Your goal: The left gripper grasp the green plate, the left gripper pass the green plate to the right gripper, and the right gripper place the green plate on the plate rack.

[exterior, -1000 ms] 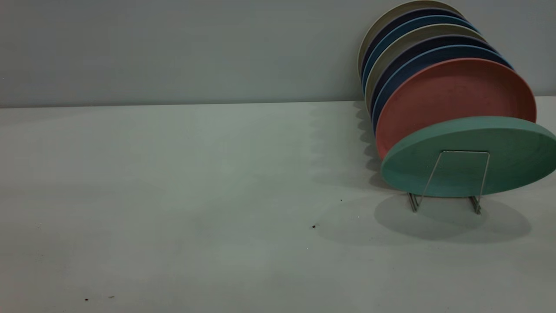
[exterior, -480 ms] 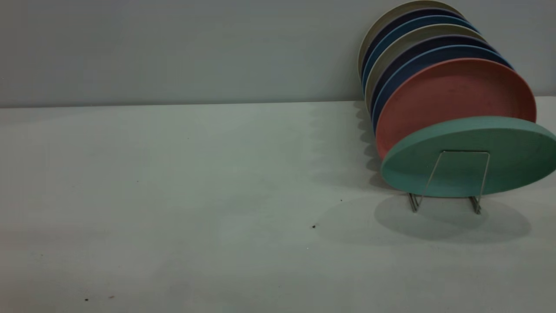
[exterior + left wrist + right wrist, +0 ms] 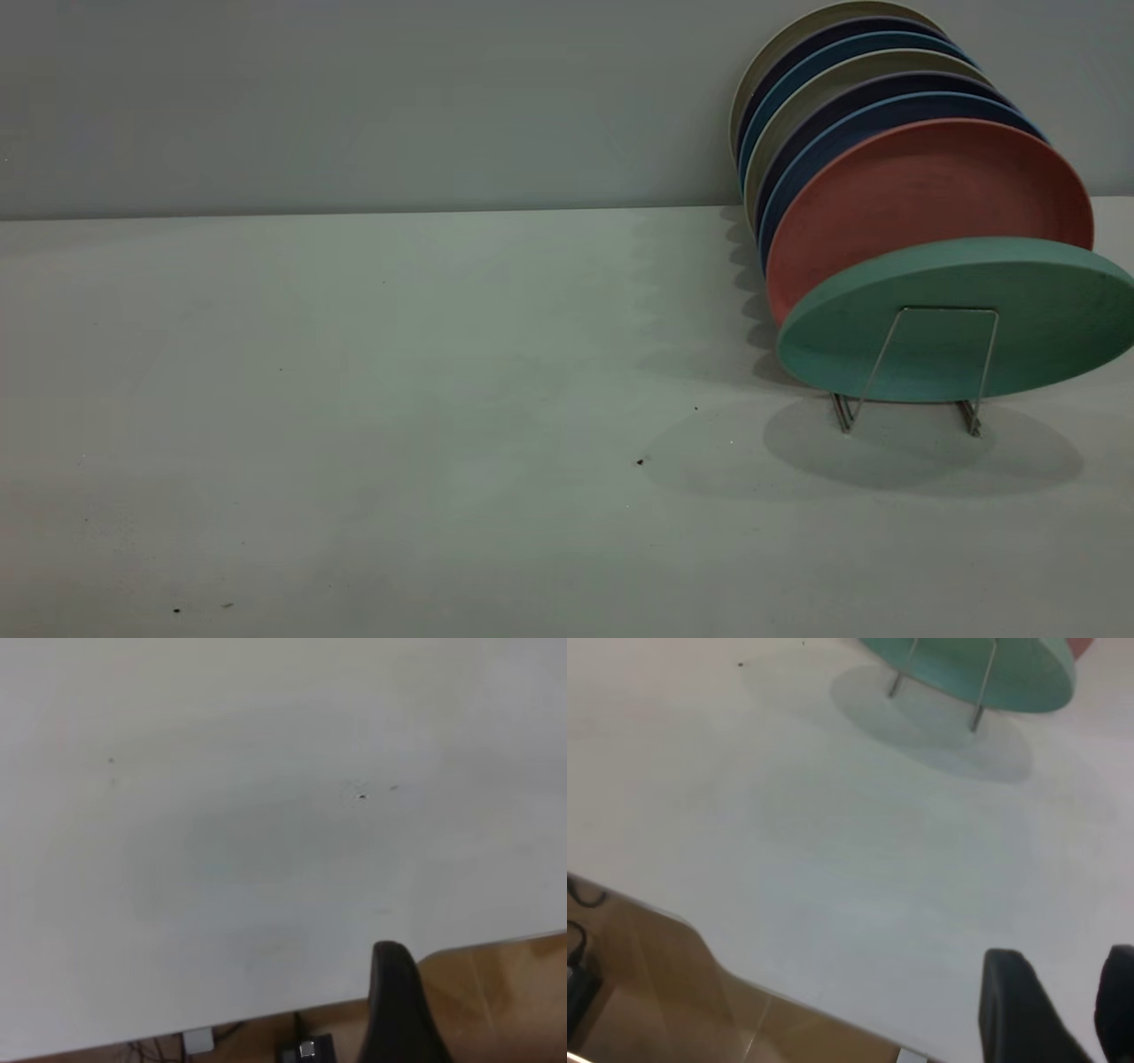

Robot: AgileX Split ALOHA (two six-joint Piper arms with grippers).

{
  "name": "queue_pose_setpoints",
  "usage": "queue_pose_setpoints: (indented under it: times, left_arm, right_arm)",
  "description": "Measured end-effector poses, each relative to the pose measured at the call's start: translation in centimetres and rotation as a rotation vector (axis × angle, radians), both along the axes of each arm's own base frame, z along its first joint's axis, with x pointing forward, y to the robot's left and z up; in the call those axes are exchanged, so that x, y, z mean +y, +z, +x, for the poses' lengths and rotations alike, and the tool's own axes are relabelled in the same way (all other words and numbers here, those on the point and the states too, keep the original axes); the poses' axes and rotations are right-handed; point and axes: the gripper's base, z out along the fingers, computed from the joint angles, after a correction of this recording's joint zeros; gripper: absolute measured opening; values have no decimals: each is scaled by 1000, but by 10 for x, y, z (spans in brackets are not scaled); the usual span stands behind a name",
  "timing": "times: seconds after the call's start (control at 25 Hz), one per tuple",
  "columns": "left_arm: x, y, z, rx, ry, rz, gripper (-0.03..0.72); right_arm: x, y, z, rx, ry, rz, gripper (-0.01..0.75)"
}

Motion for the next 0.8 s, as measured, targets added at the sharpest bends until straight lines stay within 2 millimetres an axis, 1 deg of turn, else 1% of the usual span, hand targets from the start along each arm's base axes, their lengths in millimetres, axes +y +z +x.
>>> queue_pose_setpoints:
  times: [0.24,0.8]
  left_arm:
    - [4,0,-1,5,-1,11,489]
    - [5,0,-2,-4,-24,4,489]
  right_arm:
    - [0,0,0,1,-6,4,239]
    - [-1,0,0,4,-19,11,239]
